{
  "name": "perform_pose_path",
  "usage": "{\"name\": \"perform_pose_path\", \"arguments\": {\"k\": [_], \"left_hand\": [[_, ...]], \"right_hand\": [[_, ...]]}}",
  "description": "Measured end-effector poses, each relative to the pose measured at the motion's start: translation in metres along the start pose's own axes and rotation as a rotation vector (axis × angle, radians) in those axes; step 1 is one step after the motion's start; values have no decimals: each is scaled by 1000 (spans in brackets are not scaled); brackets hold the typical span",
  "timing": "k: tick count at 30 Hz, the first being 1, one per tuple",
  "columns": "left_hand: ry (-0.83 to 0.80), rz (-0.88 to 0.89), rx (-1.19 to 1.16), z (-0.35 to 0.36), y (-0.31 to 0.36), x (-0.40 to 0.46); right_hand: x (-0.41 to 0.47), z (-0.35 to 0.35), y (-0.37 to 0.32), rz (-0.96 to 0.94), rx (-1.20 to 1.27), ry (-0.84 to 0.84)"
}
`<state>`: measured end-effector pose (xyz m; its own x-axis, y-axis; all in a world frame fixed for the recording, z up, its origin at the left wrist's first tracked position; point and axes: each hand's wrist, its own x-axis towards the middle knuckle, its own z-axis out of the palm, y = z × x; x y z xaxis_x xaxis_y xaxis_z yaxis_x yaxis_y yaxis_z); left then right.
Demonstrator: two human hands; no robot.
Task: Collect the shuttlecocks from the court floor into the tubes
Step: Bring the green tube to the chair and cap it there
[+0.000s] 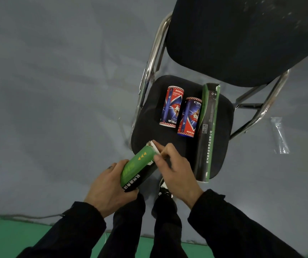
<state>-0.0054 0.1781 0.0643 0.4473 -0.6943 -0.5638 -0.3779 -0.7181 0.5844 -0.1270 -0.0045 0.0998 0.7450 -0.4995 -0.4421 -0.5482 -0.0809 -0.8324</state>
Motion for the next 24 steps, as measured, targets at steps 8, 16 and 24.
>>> {"name": "perform_pose_path", "arguments": {"k": [8,16,24], "left_hand": [[-41,132,24,-9,10,10],[-100,145,133,-10,12,12],[-97,29,192,2,11,5]], "right_hand": [[12,-10,3,-91,-8,-29],[6,-20,9,-15,-40,-207],[12,-10,10,176,-2,-346]]}}
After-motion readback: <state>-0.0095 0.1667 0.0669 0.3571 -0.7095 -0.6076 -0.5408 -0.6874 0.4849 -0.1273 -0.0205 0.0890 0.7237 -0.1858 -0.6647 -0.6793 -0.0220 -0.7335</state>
